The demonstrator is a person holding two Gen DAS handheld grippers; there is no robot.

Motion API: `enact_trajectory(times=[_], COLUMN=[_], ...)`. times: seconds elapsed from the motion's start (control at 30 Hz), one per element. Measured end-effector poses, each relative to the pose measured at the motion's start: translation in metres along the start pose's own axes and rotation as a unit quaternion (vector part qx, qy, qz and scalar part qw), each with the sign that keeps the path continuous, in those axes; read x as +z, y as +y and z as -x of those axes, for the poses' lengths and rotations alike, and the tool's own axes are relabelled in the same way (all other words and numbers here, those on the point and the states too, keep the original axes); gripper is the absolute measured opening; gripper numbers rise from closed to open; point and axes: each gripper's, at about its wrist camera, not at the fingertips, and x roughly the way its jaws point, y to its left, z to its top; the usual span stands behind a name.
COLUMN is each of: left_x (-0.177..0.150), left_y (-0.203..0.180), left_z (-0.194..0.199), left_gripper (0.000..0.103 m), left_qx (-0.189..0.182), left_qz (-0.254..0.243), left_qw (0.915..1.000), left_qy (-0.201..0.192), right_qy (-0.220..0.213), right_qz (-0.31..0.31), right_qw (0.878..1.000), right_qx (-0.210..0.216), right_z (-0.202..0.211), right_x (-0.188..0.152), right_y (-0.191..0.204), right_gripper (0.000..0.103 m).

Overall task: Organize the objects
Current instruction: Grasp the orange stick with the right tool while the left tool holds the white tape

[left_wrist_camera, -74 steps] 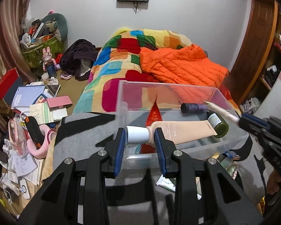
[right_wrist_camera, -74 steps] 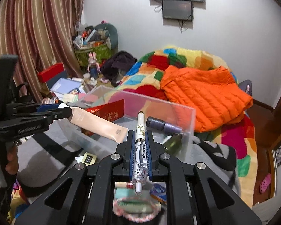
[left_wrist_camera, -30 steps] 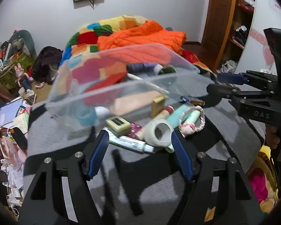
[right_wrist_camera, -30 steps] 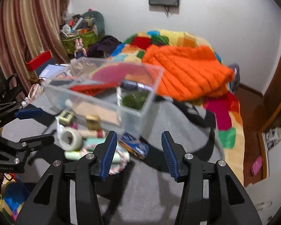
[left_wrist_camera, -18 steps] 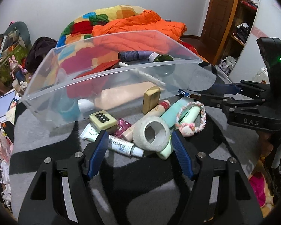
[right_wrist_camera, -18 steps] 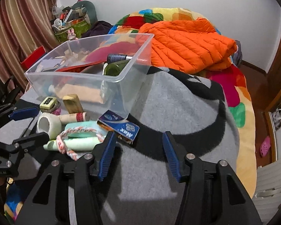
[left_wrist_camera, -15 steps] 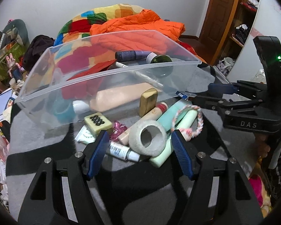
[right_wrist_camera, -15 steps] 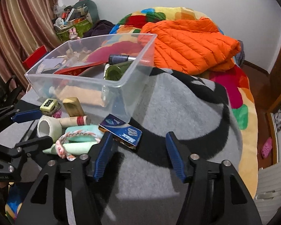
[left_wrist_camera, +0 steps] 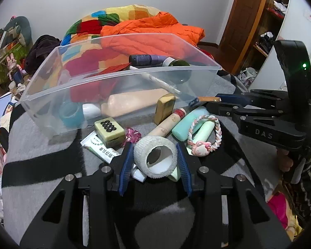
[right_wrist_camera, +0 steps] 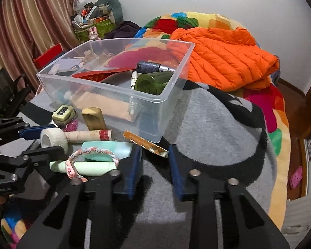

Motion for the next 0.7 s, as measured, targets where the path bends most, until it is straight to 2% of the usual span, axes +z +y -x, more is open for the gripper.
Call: enact_trajectory(times=[0.07, 0.3, 0.53, 0.7], left_x=[-0.001, -0.004, -0.001, 0.001], left_y=[0.002, 0.014, 0.025, 0.028], left_z=[0.004, 0.027, 0.045, 0.055], left_gripper=[0.041, 0.041, 0.041, 0.041], left_qx=[-0.001, 0.000, 0.003, 0.008], left_qz=[0.003, 0.023, 0.039, 0.042], left_qw=[1.0000, 0.9993, 0.9978, 0.9969], left_qy=[-0.005, -0.030, -0.053, -0.065], right_qy=[0.000, -0.022, -0.052, -0.036], right_qz=[0.002, 0.018, 0.031, 0.036], right_qw=[1.000, 1.000, 0.998, 0.999], right_qx=[0.003, 0.004, 0.020, 0.011], right_z=[0.002, 0.020, 0.045, 0.043], right_x=[-0.001, -0.008, -0.009, -0.007], right_y=[0.002, 0.017, 0.034, 0.040], right_gripper=[0.012, 0.007, 0.006, 0.009])
